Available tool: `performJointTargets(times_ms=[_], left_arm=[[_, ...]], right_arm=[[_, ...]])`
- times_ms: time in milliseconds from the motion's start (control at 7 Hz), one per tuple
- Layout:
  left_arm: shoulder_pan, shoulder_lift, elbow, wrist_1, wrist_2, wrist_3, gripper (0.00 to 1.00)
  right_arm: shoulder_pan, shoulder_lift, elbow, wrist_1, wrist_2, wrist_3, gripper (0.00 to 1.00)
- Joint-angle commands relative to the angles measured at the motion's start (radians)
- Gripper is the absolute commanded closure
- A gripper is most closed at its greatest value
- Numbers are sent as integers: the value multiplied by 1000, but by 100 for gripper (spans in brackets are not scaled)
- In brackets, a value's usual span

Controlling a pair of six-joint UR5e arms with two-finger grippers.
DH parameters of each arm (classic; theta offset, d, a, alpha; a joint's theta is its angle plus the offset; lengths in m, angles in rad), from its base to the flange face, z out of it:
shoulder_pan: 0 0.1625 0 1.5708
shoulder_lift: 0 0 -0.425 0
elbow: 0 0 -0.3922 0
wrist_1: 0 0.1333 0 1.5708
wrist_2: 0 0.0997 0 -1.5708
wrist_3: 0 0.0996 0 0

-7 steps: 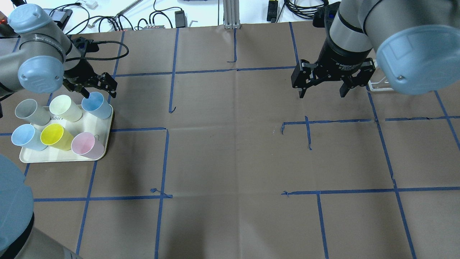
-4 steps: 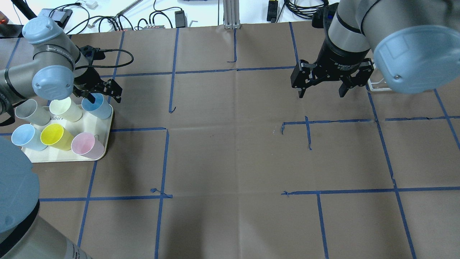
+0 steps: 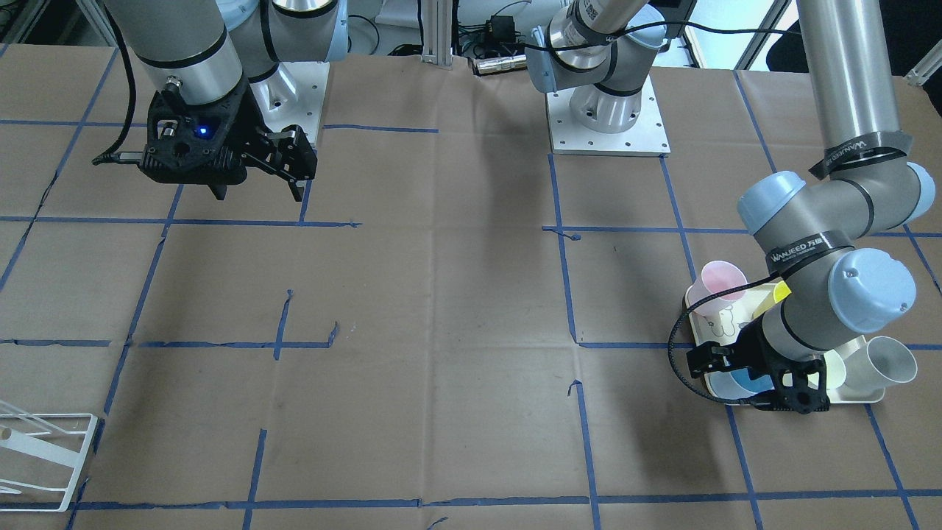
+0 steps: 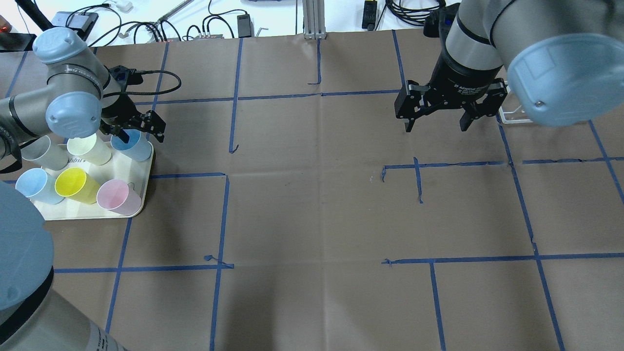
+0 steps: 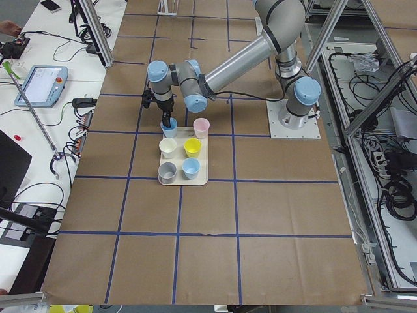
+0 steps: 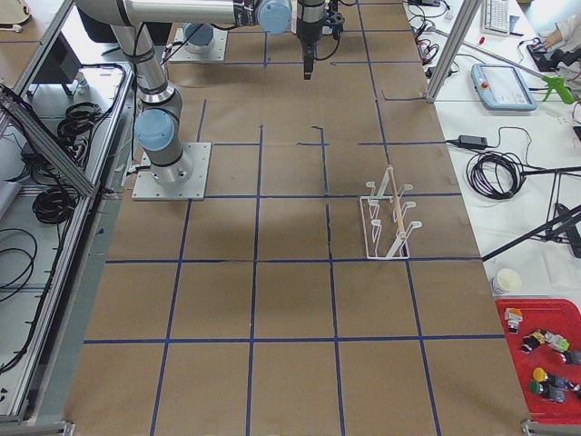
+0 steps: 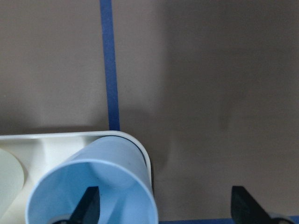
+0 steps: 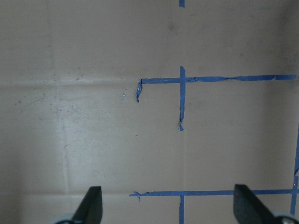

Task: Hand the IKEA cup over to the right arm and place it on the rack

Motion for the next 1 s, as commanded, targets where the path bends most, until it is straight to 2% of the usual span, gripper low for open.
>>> performJointTargets(times_ms=[0,286,571,857], left_arm=[[19,-2,-1,-2,0,1,2],[19,-2,0,0,2,0,14],[17,-2,1,-2,3,1,38],[17,-1,4,-5,2,3,67]], right_arm=[[0,1,0,-2,1,-1,0],[-2,2,0,0,-2,-3,0],[-2,2,-1,-2,1,-3,0],[-2,2,-6,-2,1,-3,0]])
